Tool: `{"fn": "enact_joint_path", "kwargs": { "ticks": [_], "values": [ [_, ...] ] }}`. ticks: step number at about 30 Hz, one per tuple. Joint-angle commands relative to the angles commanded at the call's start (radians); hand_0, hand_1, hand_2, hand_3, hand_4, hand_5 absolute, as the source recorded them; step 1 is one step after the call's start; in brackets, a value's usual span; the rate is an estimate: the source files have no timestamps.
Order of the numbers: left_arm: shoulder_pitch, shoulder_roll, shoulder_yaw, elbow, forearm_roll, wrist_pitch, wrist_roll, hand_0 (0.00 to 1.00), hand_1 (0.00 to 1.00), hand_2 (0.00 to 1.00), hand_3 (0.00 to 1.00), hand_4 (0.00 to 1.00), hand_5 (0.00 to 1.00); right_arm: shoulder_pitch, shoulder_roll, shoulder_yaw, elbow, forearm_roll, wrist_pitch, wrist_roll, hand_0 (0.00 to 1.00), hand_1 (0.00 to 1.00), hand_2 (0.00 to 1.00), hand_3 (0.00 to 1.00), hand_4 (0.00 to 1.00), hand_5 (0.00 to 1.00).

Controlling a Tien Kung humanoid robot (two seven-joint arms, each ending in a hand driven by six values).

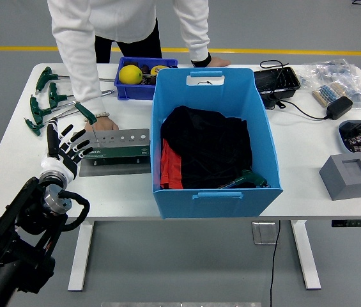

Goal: Lift tool from toolbox,place it in box,lift tool from toolbox,place it in box

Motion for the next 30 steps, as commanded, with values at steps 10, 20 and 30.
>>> {"fn": "enact_joint_path", "kwargs": {
  "ticks": [10,20,30],
  "values": [
    [-0.023,0.0,0.012,0.027,0.002,0.0,0.024,0.27,0.346,0.517,0.816,0.667,0.933,-0.006,0.002,0.002,0.0,-0.004,-0.001,-0.001,0.68,0.663,0.729,0.572,0.775,0.697],
    [-0.07,0.0,0.033,0.066,-0.008,0.0,0.033,0.275,0.361,0.518,0.812,0.668,0.94,-0.011,0.006,-0.003,0.0,-0.007,-0.003,-0.005,0.682,0.664,0.729,0.571,0.774,0.696],
    [-0.128,0.004,0.086,0.12,-0.067,0.0,0.031,0.277,0.371,0.52,0.811,0.685,0.96,-0.01,0.007,-0.015,0.0,0.001,-0.002,-0.004,0.682,0.664,0.729,0.572,0.77,0.692]
  ]
}}
